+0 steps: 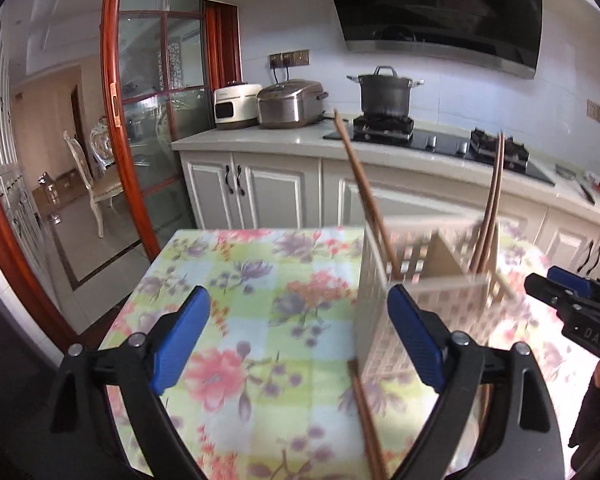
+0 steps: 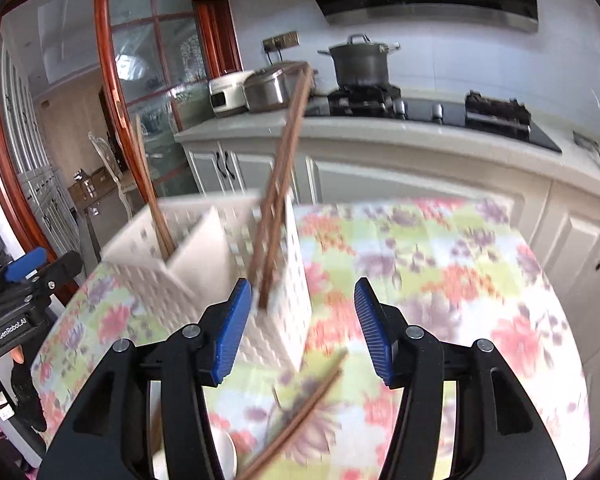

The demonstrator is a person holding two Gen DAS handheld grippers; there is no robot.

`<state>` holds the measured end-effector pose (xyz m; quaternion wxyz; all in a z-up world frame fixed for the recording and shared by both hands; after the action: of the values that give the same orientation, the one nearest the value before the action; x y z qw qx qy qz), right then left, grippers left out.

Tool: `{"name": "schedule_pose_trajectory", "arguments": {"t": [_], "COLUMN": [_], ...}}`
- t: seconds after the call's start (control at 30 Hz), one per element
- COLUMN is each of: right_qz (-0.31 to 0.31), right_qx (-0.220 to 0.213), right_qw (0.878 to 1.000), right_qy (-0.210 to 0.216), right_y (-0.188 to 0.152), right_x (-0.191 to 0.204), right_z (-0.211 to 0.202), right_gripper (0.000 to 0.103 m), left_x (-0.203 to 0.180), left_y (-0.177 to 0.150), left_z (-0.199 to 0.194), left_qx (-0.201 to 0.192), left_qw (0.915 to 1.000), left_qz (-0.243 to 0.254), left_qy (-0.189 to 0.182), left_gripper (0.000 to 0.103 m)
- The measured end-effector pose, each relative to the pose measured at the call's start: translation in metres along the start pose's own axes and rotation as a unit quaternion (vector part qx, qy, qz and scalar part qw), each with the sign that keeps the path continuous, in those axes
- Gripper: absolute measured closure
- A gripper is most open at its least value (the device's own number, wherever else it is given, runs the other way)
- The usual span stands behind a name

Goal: Organize utensils
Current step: 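Drop the chopsticks into the caddy by opening both tools, then move both tools back down to the chopsticks lying beside the caddy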

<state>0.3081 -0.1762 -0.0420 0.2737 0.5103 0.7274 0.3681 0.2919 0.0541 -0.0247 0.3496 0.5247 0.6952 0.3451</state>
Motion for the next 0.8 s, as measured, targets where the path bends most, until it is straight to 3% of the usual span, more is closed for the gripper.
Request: {"name": "schedule_pose_trajectory", "arguments": {"t": [0.2, 0.47, 0.8], "right_qz": [0.008, 0.037, 0.046], "right_qx": [0.032, 0.097, 0.123], "right_qw": [0.999, 0.995, 0.991], "right_qy": [-0.009, -0.013, 0.003], "right_y": [-0.045, -0.096, -0.107], "right_x": [0.006, 0.005, 0.022], "right_z": [0.005, 0.015, 0.023], "right_gripper": [0.057, 0.078, 0.08], "left_x": [0.01, 0.024, 0.027], "left_y": [-0.044, -0.092, -0.113], "left_z": [-0.002, -0.005, -0.002], "left_qx": [0.024, 0.043, 0.047], "left_qw": [0.9997, 0.9987, 0.9987], "left_qz": [-0.009, -0.026, -0.013], "left_qy": [0.004, 0.012, 0.017], "left_gripper": [0.013, 0.013, 0.013]}}
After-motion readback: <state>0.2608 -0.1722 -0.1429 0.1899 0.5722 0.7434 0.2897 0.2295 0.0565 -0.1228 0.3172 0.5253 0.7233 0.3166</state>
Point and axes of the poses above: each gripper's, at about its wrist camera, not at the fingertips, and z roughly the way its jaws point, x to its left, y to its top, the point moved 7 cm from there along z, roughly the way its jaws point, and after that the axes turned 13 degrees about -z, right-handed, at the moved point
